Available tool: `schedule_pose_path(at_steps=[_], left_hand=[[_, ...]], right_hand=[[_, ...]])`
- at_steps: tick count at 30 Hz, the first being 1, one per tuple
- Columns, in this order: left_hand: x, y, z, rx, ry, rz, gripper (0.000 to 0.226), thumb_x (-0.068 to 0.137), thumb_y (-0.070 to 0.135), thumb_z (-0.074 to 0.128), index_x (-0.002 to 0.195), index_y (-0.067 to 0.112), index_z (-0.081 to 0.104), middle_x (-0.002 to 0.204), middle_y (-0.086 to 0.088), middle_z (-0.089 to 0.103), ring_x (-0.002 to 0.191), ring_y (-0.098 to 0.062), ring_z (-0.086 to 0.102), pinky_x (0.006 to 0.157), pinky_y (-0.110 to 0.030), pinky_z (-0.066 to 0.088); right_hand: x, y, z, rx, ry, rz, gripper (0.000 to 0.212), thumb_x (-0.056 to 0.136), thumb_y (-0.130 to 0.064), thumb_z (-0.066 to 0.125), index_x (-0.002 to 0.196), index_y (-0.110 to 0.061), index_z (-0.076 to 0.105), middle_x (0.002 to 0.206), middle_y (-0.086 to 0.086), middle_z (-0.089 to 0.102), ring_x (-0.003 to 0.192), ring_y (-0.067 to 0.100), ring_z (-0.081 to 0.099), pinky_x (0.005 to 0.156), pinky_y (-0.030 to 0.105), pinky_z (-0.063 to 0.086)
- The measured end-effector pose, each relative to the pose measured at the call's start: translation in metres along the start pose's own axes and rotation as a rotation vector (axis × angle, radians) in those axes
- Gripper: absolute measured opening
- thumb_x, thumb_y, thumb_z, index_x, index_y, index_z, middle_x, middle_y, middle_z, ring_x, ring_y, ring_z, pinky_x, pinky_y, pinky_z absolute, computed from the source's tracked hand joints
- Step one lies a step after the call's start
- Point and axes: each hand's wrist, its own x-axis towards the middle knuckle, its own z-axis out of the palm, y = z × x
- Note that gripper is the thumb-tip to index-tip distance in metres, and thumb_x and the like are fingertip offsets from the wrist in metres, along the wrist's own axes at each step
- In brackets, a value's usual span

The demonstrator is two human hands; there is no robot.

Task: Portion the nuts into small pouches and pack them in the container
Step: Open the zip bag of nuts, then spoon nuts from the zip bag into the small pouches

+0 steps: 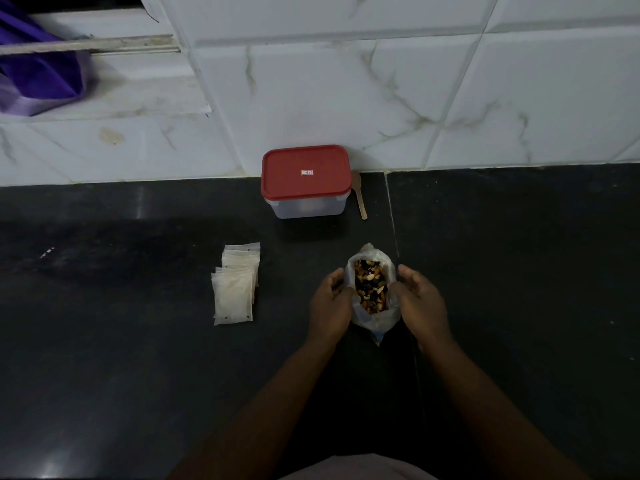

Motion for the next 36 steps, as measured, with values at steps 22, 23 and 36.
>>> schedule_pose_path(at_steps=[22,23,36], left_hand=[[0.007,0.028,-0.092,0.661,0.149,0.284,0.047,0.095,0.031,0.067,0.140,0.023,0.057,0.144,0.000,0.053,0.124,-0.012,0.054,0.104,-0.028,0.041],[0.007,0.026,-0.099,0.669,0.167,0.278,0.046,0.095,0.031,0.068,0.139,0.023,0.058,0.142,0.001,0.054,0.126,-0.014,0.055,0.104,-0.029,0.042],[0.007,0.005,-0.164,0.783,0.473,0.096,0.081,0.076,0.050,0.083,0.140,0.020,0.042,0.143,-0.005,0.039,0.131,-0.026,0.042,0.104,-0.046,0.046]], right_hand=[[-0.007,-0.038,0.067,-0.574,-0.141,-0.512,0.054,0.089,-0.024,0.075,0.140,-0.018,0.057,0.144,0.001,0.057,0.137,0.015,0.047,0.111,0.018,0.025],[-0.009,-0.038,0.073,-0.569,-0.144,-0.515,0.053,0.089,-0.024,0.075,0.139,-0.018,0.058,0.143,0.000,0.057,0.137,0.015,0.047,0.107,0.015,0.023],[-0.029,-0.048,0.149,-0.537,-0.281,-0.450,0.042,0.090,-0.023,0.074,0.131,-0.022,0.066,0.130,-0.004,0.066,0.114,0.010,0.062,0.100,0.031,0.052]])
